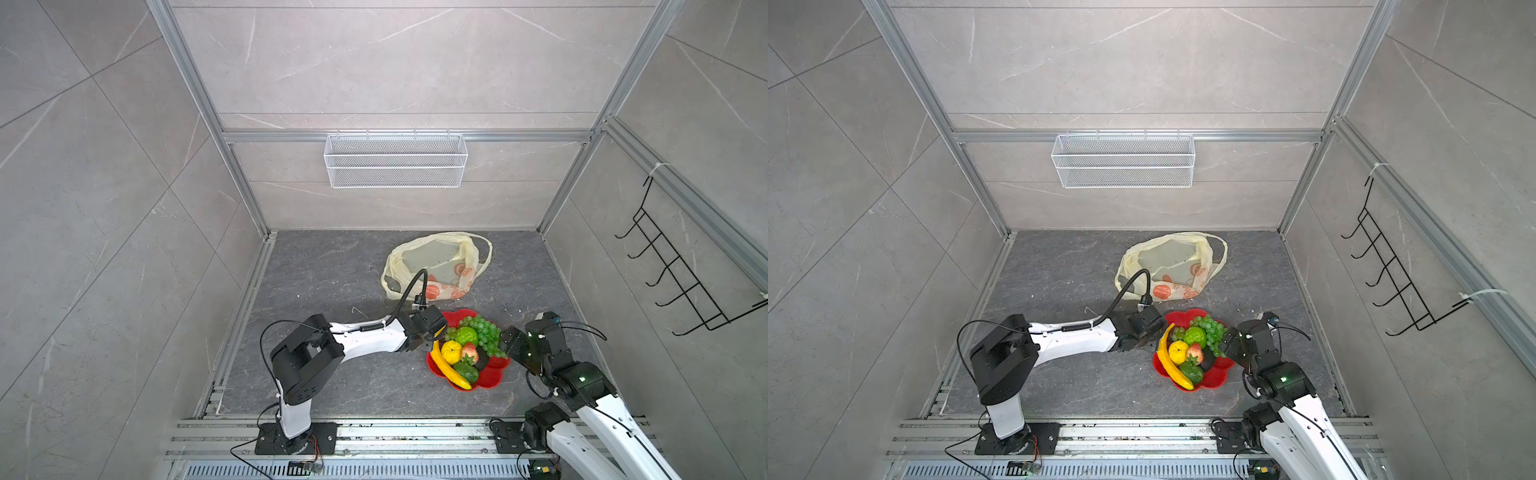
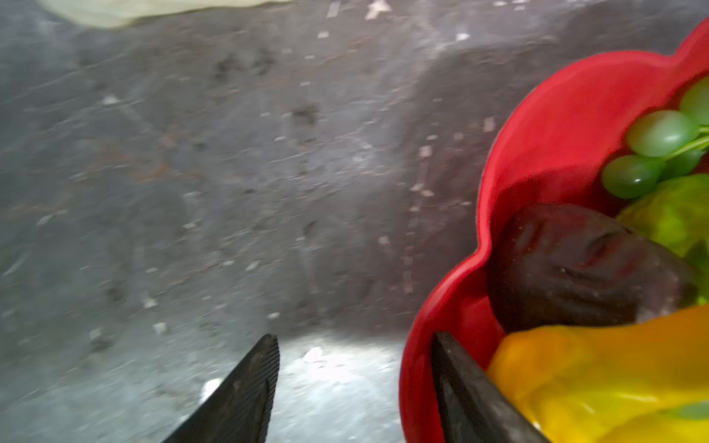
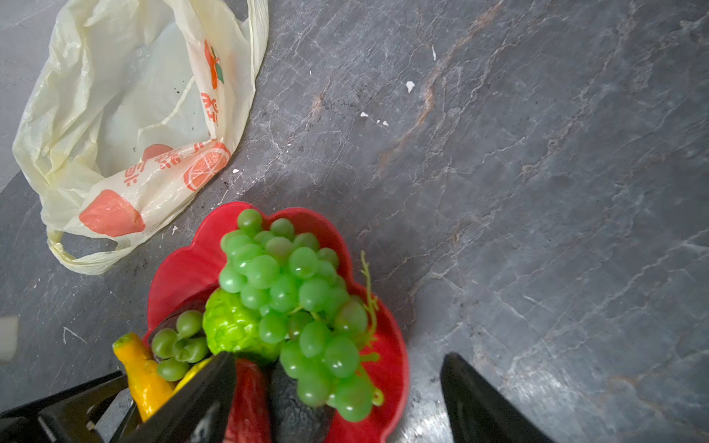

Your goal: Take the fake fruits out of the plastic bag

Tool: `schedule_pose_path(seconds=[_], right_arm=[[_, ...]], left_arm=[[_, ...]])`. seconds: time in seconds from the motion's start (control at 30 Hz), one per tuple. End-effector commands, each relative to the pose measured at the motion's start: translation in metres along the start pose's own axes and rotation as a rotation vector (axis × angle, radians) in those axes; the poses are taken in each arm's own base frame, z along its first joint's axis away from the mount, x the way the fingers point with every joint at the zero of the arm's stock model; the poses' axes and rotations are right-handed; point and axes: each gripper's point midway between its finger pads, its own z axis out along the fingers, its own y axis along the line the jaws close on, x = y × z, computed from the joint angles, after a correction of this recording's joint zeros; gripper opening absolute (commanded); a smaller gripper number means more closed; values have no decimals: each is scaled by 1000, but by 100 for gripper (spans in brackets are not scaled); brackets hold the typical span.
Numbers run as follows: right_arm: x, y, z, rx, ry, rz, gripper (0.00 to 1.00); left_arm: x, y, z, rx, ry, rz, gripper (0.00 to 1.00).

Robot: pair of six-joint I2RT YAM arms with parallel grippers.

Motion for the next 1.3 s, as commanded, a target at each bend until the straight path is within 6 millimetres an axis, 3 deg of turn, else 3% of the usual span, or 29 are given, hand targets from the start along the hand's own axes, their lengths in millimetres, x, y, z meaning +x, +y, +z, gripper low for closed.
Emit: schedule_pose_path(seconds=[0.0,0.13,0.33,0.6,0.8,0.93,1.07,1.17,1.27], right_arm=[[-2,1,2,2,-7,-17,86],[-2,2,5,6,-2,-18,86],[-3,7,9,2,9,-21,86],[-6,8,10,11,4,-31,87],[-13,11,7,13,-14,-45,87],[-31,13,-4,34,-70,-58,87],[-65,10,-20,111,-191,-83,90],[-98,-18,-34,316,-379,-45,100],[-121,-11,-27,344,-509,-142,100]], left_arm=[[0,51,-12,-134,-18,12,66],[1,87,-16,-177,-24,-30,66],[2,121,-11,-190,-43,-46,66],[-9,119,-24,-136,-105,-54,67],[-20,131,-56,-107,-260,-94,69],[-31,164,-92,-220,-395,-122,74],[-59,186,-128,-341,-550,-57,100],[-80,214,-145,-519,-627,-48,100],[-92,245,-144,-646,-628,-88,100]])
